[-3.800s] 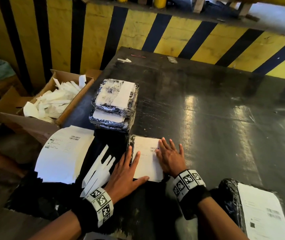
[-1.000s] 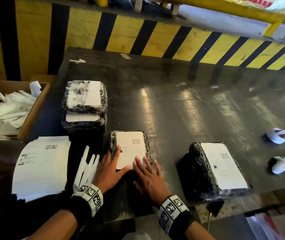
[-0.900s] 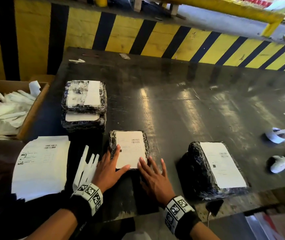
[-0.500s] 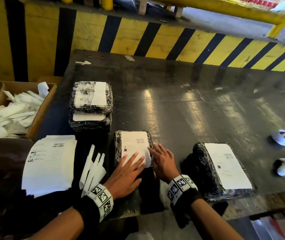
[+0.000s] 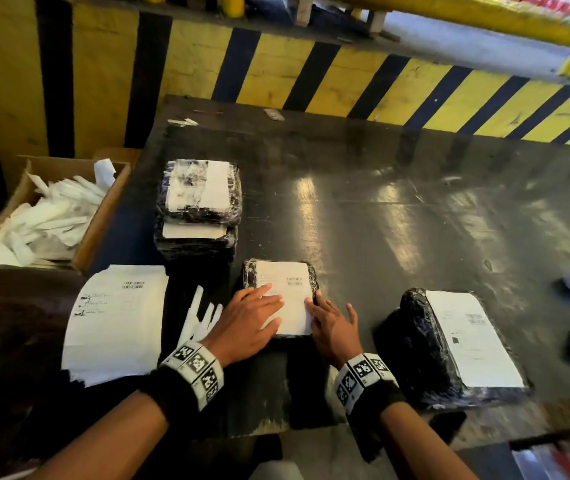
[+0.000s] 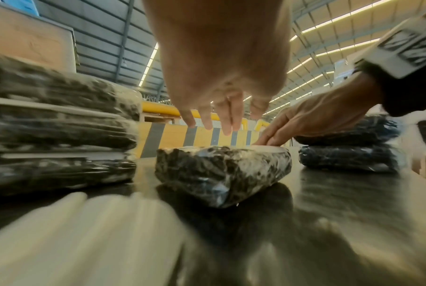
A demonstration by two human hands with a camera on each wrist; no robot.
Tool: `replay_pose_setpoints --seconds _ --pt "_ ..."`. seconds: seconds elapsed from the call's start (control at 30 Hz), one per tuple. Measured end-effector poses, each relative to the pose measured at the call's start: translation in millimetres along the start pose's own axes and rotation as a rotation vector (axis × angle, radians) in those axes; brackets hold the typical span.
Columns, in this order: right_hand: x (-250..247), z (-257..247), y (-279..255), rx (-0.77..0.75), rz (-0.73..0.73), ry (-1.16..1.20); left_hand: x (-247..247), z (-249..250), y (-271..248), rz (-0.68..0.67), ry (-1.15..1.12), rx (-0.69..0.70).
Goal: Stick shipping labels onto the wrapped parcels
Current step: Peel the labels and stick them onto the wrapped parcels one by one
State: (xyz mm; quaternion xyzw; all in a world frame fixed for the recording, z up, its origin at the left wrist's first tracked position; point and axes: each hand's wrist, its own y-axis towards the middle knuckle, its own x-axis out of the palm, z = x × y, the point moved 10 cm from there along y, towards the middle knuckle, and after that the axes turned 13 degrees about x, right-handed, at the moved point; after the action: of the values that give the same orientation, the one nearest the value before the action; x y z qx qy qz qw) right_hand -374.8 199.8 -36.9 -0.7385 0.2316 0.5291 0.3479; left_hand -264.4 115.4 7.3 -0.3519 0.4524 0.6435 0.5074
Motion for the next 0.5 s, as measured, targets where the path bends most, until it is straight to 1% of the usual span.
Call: replay_pose_setpoints --seconds 0.07,0.1,0.13,0.23,0.33,0.4,0.43,0.5 --pt "-2 0 -2 0.0 0.003 0.023 24 4 13 -0.175 0.025 0.04" --pt "-3 0 -3 -0.004 0.005 0.022 33 2 12 -0.235 0.053 0.057" --pt "-3 1 -4 -0.006 0.008 0.016 38 -3 7 -0.253 0.059 0.061" --pt "-4 3 -4 0.007 0.023 0.033 34 -26 -22 -0.172 -0.008 0.031" --pt "0 3 -2 0.008 0.01 0.046 18 -41 -43 -0.095 -0.064 0.0" --pt "1 2 0 0.018 -0.001 0.055 3 -50 -37 -0.024 -0.128 -0.057" --pt "2 2 0 0.022 -0.005 0.053 -5 -50 -27 0.019 -0.122 -0.058" --pt "3 0 -1 0.028 0.001 0.053 -18 -40 1 0.099 -0.062 0.004"
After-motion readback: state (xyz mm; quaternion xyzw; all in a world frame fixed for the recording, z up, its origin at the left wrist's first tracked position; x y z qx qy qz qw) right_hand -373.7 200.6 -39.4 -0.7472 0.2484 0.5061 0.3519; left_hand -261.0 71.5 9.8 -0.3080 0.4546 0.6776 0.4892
